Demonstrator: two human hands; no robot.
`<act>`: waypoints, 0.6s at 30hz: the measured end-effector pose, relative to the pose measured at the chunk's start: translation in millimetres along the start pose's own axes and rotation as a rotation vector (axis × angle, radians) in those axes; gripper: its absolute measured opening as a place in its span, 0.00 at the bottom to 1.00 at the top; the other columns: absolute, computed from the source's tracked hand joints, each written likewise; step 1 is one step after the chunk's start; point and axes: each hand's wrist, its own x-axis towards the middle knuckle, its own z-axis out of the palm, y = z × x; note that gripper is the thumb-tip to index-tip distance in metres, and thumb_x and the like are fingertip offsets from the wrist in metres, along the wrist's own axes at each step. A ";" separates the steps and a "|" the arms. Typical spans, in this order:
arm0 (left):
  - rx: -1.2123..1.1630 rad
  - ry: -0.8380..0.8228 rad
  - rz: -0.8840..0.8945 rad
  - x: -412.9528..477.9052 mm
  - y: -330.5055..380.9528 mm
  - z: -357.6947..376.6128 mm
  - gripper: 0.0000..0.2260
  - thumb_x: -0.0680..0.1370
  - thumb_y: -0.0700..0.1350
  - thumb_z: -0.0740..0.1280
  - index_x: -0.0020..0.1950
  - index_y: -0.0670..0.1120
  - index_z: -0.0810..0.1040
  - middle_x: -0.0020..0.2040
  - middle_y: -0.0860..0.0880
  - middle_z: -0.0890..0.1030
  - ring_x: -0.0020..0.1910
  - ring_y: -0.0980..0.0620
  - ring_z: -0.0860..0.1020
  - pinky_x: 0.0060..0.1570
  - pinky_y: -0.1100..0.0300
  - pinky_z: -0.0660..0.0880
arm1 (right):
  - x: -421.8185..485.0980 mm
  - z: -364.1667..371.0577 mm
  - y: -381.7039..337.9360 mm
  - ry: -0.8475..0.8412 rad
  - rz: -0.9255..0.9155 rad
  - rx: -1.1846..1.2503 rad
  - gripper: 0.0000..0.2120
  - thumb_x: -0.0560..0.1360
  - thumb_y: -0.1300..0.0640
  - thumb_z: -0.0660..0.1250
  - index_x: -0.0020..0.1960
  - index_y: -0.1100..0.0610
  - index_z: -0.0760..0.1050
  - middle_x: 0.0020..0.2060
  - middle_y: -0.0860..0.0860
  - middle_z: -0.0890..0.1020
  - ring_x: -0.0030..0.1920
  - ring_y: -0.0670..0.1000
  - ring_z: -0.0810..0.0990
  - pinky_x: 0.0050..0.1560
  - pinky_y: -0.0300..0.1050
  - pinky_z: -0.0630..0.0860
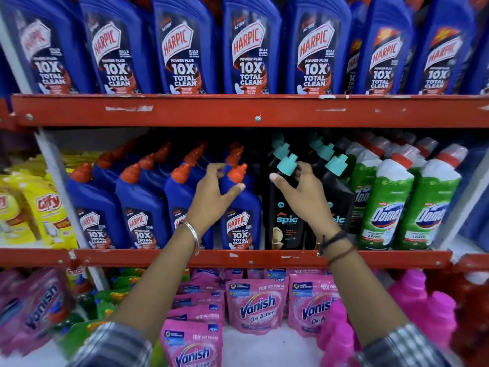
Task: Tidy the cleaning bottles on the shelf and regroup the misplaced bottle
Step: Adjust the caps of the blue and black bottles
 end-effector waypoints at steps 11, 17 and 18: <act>-0.088 0.022 -0.008 2.5 3.6 -1.1 0.16 0.77 0.50 0.70 0.61 0.43 0.78 0.48 0.50 0.83 0.48 0.49 0.81 0.51 0.58 0.77 | 7.7 15.3 -1.7 0.046 0.072 -0.091 0.19 0.80 0.46 0.58 0.57 0.63 0.66 0.32 0.49 0.73 0.32 0.50 0.72 0.32 0.43 0.65; -0.071 0.015 0.006 6.5 -0.6 -8.7 0.16 0.78 0.48 0.69 0.64 0.44 0.77 0.45 0.59 0.80 0.43 0.66 0.77 0.41 0.78 0.70 | 11.6 16.6 -6.9 0.027 0.136 -0.060 0.18 0.81 0.47 0.58 0.58 0.62 0.67 0.36 0.48 0.74 0.33 0.47 0.72 0.30 0.41 0.65; -0.072 0.011 0.000 7.2 -1.6 -9.3 0.17 0.78 0.48 0.69 0.64 0.44 0.77 0.46 0.59 0.80 0.44 0.66 0.77 0.42 0.78 0.70 | 12.3 17.3 -7.1 0.031 0.141 -0.054 0.18 0.81 0.47 0.58 0.58 0.62 0.67 0.36 0.48 0.74 0.33 0.47 0.73 0.30 0.40 0.65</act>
